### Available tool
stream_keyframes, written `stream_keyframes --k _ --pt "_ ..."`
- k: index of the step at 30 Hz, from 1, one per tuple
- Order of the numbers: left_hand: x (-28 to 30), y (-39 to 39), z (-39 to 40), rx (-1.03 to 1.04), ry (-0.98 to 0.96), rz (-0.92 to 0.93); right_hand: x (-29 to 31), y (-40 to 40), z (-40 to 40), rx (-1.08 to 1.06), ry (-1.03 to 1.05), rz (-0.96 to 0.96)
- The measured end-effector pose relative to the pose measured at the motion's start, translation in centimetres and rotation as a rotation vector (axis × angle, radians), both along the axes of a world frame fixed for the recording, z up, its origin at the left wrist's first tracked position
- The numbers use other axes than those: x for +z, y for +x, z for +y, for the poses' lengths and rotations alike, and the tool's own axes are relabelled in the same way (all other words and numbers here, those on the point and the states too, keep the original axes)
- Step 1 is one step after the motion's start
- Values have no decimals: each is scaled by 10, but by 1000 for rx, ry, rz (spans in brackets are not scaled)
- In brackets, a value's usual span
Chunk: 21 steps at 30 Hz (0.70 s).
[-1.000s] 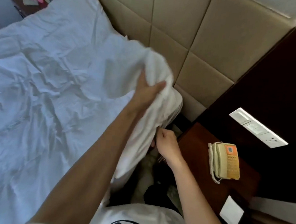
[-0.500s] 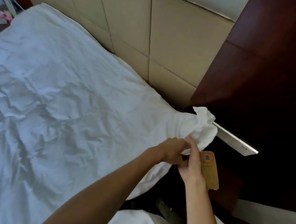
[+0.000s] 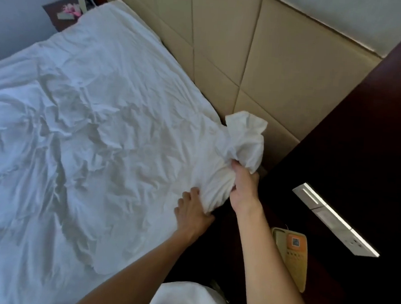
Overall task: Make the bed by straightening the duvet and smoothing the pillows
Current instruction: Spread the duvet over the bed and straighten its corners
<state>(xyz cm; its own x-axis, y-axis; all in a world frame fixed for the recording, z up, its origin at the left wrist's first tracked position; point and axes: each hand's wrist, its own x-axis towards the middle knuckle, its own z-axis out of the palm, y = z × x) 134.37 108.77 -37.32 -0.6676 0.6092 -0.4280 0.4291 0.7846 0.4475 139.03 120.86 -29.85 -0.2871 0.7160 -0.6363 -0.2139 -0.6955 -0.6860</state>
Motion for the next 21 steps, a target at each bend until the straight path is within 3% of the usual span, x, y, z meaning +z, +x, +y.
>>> stream_keyframes --k 3,8,11,16,21 --pt "-8 -27 -20 68 -40 106 6 -21 -1 43 65 41" --pt "21 -78 -29 243 55 18 0 -26 -4 -36 -90 87" --pt "48 -102 -29 119 72 9 -1 -25 0 -14 -135 -11" --pt "91 -118 -28 -59 85 201 0 -34 -7 378 -191 -89" --pt "110 -121 -31 -281 -17 257 -5 -80 -37 626 -244 -151"
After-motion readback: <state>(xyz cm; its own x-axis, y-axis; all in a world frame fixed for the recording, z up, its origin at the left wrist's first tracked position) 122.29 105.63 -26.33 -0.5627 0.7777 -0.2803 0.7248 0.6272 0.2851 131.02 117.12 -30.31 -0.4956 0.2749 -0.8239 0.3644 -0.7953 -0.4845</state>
